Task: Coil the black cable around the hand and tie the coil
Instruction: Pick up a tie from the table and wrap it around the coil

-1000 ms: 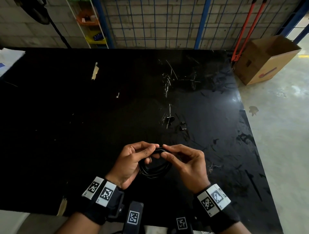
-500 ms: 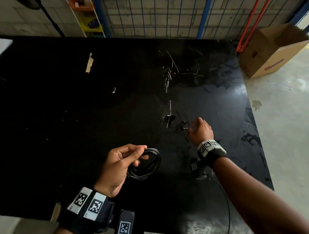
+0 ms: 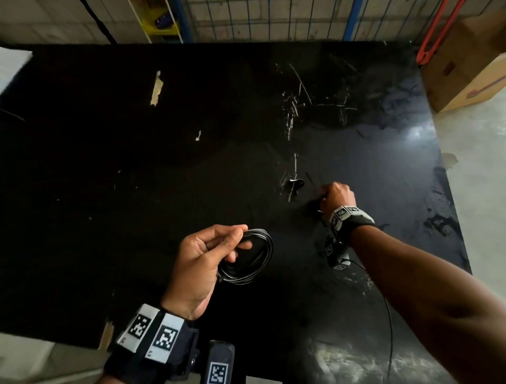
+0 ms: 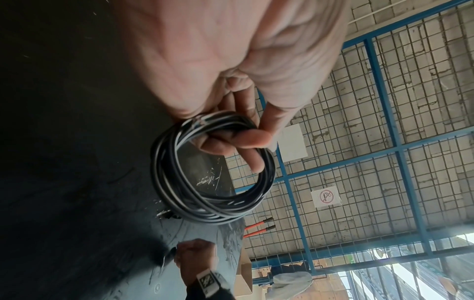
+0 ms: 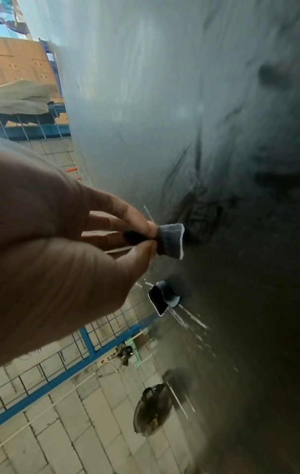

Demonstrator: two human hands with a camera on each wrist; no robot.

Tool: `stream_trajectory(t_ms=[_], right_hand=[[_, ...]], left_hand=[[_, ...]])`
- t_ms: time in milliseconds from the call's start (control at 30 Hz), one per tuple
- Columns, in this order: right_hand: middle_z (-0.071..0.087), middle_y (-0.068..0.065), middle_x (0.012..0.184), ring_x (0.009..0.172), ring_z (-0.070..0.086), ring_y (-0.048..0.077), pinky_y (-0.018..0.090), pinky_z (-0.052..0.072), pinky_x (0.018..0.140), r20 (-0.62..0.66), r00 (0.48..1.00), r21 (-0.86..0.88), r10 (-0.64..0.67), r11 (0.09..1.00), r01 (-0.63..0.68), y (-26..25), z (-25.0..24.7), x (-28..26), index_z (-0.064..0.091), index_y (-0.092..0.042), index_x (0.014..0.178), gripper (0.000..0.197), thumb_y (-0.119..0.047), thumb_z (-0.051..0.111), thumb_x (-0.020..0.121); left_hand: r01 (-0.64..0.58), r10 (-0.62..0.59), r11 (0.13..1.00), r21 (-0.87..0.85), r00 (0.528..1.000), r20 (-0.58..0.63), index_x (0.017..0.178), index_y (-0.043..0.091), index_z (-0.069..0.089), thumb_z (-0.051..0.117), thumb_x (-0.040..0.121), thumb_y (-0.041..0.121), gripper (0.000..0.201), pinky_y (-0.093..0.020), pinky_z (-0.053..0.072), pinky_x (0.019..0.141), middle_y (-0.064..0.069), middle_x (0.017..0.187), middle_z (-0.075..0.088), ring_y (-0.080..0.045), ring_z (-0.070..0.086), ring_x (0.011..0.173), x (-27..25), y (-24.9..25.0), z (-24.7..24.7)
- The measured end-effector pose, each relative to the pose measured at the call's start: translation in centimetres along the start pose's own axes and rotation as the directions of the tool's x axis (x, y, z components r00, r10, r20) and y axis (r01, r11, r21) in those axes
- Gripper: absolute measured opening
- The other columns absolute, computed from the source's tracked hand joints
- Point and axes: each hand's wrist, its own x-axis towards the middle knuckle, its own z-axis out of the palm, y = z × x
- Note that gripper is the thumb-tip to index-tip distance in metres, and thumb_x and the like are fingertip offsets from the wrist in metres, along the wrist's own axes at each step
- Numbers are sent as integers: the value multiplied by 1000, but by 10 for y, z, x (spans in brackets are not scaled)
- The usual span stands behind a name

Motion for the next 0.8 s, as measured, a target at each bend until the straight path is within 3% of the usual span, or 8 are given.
stream_trajectory(t_ms=[133,200,267,333,367,467,667,800], right_hand=[[72,19,90,90,69,42,34,47,70,-48,997,97,62,994,-57,6,-13,-43,74,-8,85,10,-16,69,83],[76,15,91,97,70,38,35,54,79,-64,991,212,116,972,-100,11,-18,-69,78,-15,86,9,-19,74,80],[81,10,98,100,75,20,22,54,88,-91,982,377,164,919,-119,13,-24,-95,83,-20,88,11,-17,78,79],[81,9,83,71,73,-3,8,51,73,-48,987,604,154,791,-95,6,-34,-126,82,-16,86,13,-4,81,81],[79,6,73,59,69,-4,9,53,67,-19,993,715,116,696,-68,-1,-41,-144,81,-11,85,13,2,81,82],[76,4,63,54,68,8,17,59,60,19,1000,930,22,366,-26,-27,-68,-196,75,8,88,6,9,78,83],[73,11,62,49,66,13,19,53,49,60,998,987,27,145,-63,-80,-97,-262,72,5,84,9,7,80,80],[72,18,72,53,71,15,18,55,50,184,977,983,105,-42,-180,-103,-96,-277,73,7,87,9,6,79,81]], left_hand=[[-46,47,999,4,999,-12,94,4,80,74,80,19,21,-15,54,70,-2,77,77,-9,72,72,-1,6,4],[-81,81,997,11,996,-24,94,6,80,75,81,19,20,-15,53,70,-5,82,78,-10,72,72,-3,9,6],[-130,132,991,43,991,-32,94,7,81,75,84,17,16,-15,54,70,-7,85,78,-11,72,73,-5,12,8],[-185,189,977,105,982,-29,94,8,81,74,89,12,9,-16,54,70,-7,86,80,-12,73,74,-7,15,11],[-212,217,967,139,976,-24,94,8,81,73,91,10,8,-16,54,68,-8,87,80,-12,74,75,-9,16,12],[-286,296,932,224,955,-11,96,8,80,72,94,9,8,-18,55,67,-8,87,81,-14,76,76,-15,20,19],[-476,495,806,351,868,40,99,8,79,72,95,12,9,-18,57,63,-1,86,81,-12,79,79,-33,28,44],[-590,612,688,422,785,100,101,13,80,72,95,18,11,-36,64,68,5,91,81,-12,79,85,-45,32,54]])
